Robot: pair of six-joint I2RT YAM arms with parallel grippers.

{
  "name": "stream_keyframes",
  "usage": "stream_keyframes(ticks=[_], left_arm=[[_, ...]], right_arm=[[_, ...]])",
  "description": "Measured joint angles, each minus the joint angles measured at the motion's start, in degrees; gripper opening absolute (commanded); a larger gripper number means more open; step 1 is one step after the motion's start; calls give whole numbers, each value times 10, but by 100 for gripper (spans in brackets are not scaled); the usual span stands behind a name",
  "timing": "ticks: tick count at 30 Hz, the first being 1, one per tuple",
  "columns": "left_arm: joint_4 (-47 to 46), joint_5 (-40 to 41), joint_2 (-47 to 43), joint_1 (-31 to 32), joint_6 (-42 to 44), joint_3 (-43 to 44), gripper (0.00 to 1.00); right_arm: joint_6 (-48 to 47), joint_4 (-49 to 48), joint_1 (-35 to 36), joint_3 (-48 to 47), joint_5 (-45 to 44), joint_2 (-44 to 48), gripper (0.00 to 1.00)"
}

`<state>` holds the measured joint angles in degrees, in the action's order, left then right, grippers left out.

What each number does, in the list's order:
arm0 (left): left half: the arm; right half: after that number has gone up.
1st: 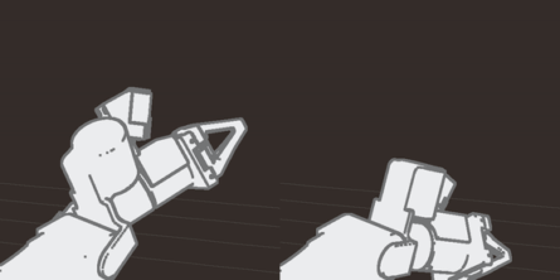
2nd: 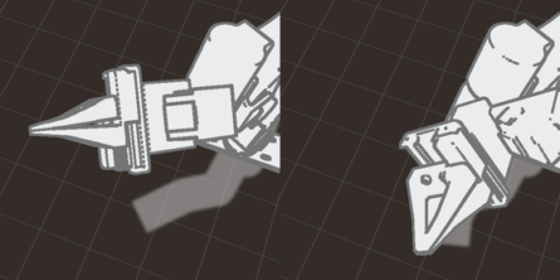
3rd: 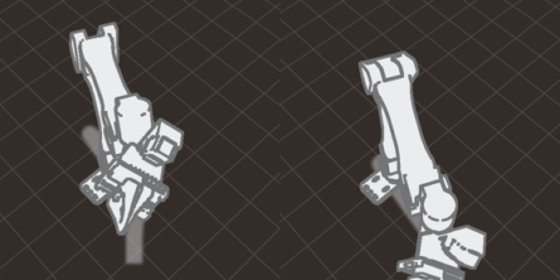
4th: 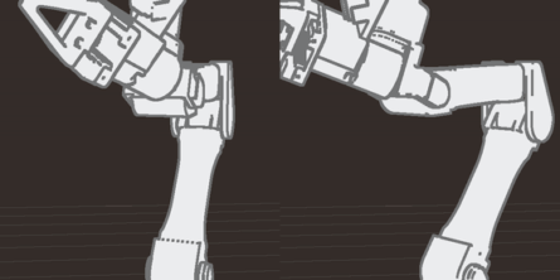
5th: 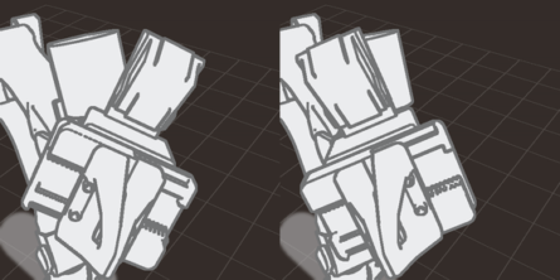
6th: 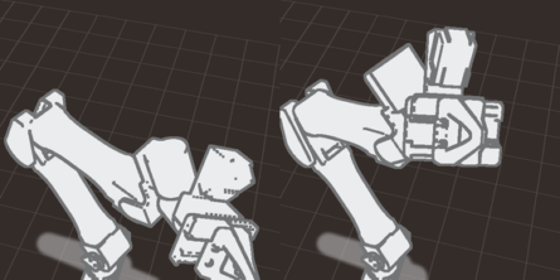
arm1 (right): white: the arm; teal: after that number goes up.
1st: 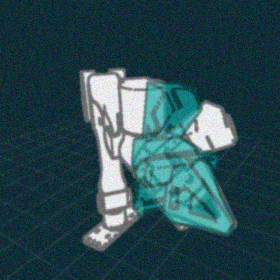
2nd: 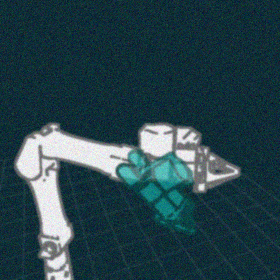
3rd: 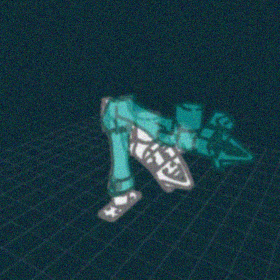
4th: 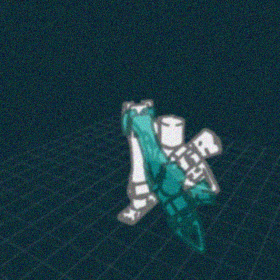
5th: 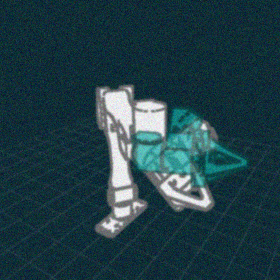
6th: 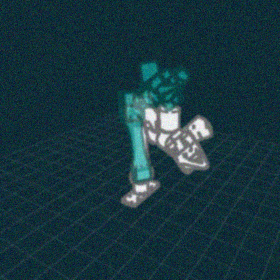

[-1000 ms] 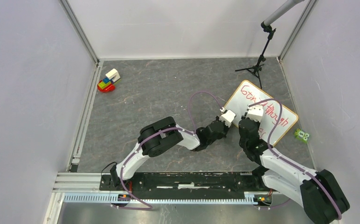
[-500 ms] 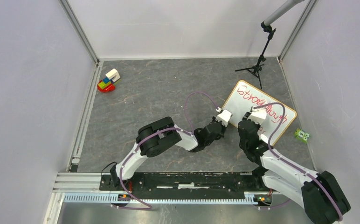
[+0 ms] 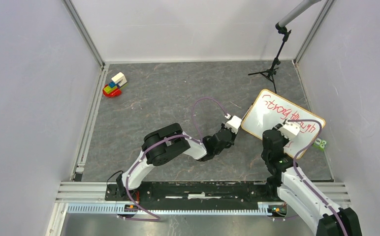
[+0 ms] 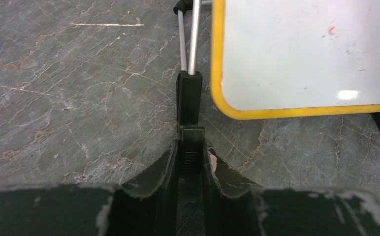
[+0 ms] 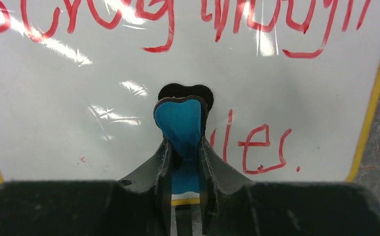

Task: Erase the whiteboard

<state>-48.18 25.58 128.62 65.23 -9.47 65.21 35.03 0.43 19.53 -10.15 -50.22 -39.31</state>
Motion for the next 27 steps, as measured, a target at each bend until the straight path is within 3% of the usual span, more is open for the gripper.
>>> stream_keyframes(ticks=[7,14,22,27], left_arm=[[1,19,-2,0,0,-4,2],[2,28,-2,-1,0,-4,2],[7,26,-12,-5,-1,-14,3],[3,24,-20,-11,-11,-29,26]], right_arm=[[-67,-68,0,6,38,-39,8],[-87,-107,101,-4,37,-119,8],[-105,-109,116,-14,59,-141,8],[-123,-113,119,-37,68,-179,7]])
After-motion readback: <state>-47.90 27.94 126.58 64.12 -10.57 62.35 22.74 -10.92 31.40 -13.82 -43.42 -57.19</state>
